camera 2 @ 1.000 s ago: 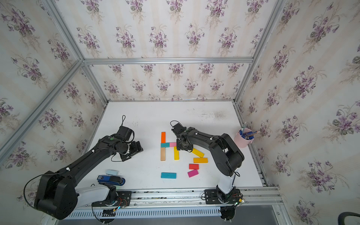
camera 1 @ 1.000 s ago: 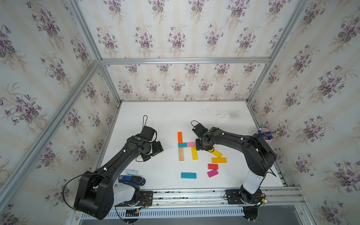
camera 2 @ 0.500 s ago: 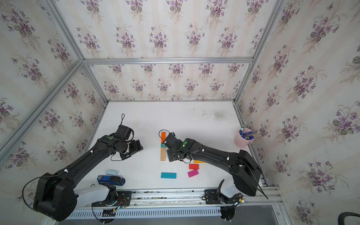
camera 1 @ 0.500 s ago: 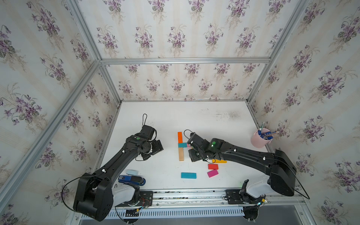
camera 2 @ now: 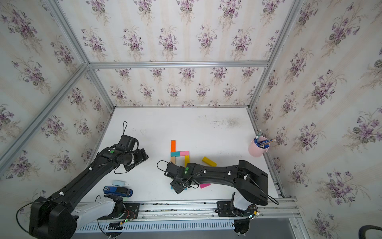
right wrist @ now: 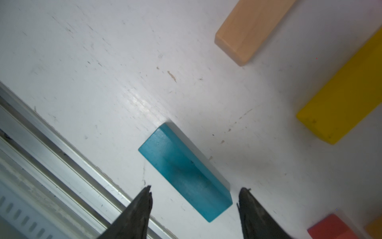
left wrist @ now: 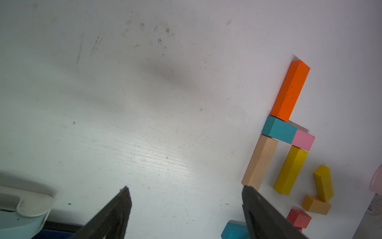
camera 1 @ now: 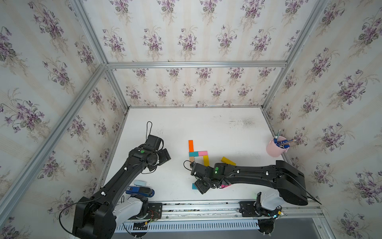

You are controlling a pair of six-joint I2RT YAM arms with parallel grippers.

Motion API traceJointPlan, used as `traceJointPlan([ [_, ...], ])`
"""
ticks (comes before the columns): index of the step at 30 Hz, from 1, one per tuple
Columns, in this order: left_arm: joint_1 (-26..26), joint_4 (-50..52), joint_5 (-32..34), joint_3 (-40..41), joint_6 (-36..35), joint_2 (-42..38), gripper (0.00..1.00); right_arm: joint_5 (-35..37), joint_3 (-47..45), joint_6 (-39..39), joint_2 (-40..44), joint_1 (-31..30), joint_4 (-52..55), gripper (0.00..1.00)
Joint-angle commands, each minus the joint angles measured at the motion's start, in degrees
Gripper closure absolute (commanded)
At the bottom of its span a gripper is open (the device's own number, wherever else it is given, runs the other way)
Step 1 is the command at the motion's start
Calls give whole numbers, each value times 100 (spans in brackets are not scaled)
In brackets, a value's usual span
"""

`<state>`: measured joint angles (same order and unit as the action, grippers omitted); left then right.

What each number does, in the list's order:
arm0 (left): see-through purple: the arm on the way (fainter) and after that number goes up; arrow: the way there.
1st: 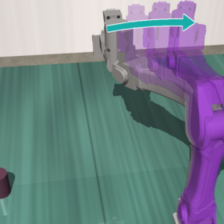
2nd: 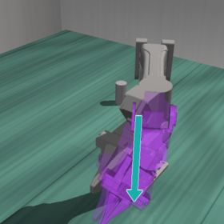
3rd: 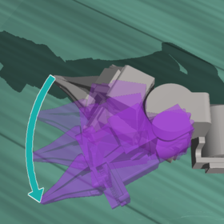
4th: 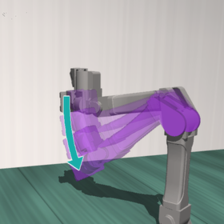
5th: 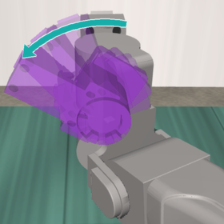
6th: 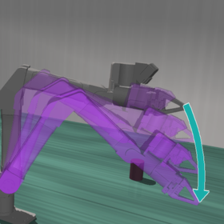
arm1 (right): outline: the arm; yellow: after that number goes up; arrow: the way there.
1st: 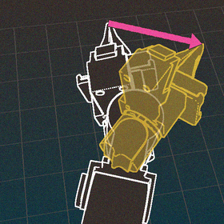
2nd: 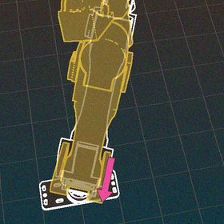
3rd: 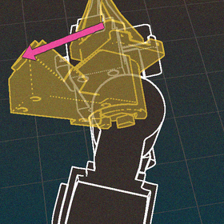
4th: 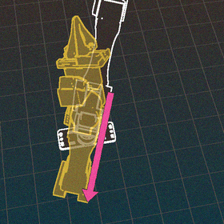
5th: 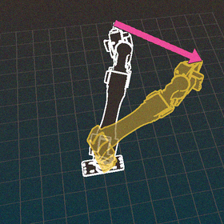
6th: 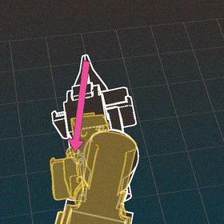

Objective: Assemble the letter h with building blocks
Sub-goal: Pick up the building block from the center of the board.

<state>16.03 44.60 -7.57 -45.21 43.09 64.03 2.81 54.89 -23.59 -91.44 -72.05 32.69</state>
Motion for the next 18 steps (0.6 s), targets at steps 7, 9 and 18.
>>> traceJointPlan([
  [7, -114, 31, 10, 144, 43, -7, 13, 0, -25, 365, -415, -20, -125, 30],
  [9, -138, 14, -6, 149, 25, 17, 13, 40, -49, 352, -504, -26, -152, 31],
  [18, -140, -41, -95, 144, -8, 152, 14, -12, -119, 311, -717, -15, -378, 44],
])
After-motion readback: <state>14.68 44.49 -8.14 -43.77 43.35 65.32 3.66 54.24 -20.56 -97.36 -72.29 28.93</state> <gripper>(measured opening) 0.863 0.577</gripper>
